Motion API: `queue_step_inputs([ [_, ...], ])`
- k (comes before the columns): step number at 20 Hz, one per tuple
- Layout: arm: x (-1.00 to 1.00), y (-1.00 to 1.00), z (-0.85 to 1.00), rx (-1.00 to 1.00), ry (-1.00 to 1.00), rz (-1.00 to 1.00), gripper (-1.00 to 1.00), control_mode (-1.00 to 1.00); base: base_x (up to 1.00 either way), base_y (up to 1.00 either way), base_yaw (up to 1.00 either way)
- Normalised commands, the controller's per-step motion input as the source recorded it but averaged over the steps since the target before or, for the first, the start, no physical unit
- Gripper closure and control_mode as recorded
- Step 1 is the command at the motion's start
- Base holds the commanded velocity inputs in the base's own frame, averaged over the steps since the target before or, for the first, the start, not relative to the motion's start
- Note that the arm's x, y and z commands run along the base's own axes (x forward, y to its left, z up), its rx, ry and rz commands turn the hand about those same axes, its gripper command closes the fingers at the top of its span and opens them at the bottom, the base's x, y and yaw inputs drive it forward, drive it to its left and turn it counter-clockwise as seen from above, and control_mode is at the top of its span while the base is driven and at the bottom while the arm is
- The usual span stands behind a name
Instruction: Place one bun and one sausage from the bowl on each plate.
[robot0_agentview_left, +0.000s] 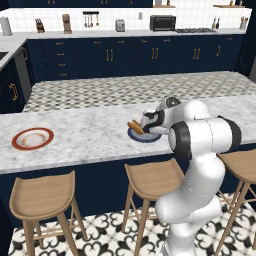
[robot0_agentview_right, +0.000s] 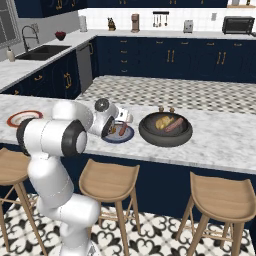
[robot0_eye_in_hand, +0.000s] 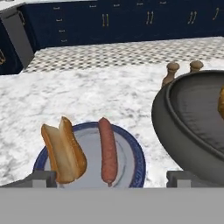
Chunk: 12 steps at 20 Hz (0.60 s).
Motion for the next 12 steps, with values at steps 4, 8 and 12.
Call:
queue_step_inputs([
  [4,0.1,0.02,1.0,0.0,0.06,-0.18,-1.0,-1.0,0.0,0.0,0.0],
  [8,0.07,-0.16,0.93,0.12,0.25,-0.09,-1.0,-1.0,0.0,0.0,0.0],
  [12,0.0,-0.7,0.37,0.28,0.47,-0.14,-1.0,-1.0,0.0,0.0,0.0],
])
